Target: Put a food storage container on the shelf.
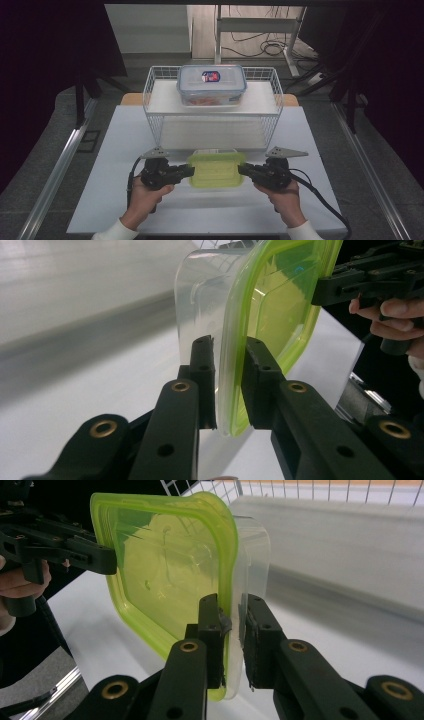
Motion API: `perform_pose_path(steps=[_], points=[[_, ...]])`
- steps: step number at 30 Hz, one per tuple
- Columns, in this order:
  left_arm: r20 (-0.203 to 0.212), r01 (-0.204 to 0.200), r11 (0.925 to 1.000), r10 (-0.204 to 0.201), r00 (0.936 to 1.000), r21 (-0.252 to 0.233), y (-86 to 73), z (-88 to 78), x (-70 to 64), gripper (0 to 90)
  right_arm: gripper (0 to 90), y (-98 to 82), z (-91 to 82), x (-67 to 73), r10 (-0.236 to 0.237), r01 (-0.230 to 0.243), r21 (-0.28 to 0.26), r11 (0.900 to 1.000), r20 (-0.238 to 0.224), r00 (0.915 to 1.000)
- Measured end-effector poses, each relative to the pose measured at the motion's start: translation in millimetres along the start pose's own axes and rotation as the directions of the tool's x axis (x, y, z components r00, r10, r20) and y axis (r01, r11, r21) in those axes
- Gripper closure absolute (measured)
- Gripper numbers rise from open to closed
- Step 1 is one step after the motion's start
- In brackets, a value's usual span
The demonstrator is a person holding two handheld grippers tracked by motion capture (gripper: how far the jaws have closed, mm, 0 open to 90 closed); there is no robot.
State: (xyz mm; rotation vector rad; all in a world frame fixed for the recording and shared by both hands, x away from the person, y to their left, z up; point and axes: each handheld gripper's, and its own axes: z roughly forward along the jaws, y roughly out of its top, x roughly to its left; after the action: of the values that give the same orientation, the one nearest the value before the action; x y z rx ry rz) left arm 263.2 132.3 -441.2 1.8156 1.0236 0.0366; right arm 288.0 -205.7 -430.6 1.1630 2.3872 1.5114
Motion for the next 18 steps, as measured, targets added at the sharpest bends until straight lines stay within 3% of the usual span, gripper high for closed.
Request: perform_pose_path(steps=[18], points=[[-0.013,-0.015,0.9985,0.014,0.9998,-0.053,39.3,-23.8,-2.0,77.8,79.6,44.0,-5.6,5.3,-0.034,0.034,-0.038,0.999,-0.014,0.9993]])
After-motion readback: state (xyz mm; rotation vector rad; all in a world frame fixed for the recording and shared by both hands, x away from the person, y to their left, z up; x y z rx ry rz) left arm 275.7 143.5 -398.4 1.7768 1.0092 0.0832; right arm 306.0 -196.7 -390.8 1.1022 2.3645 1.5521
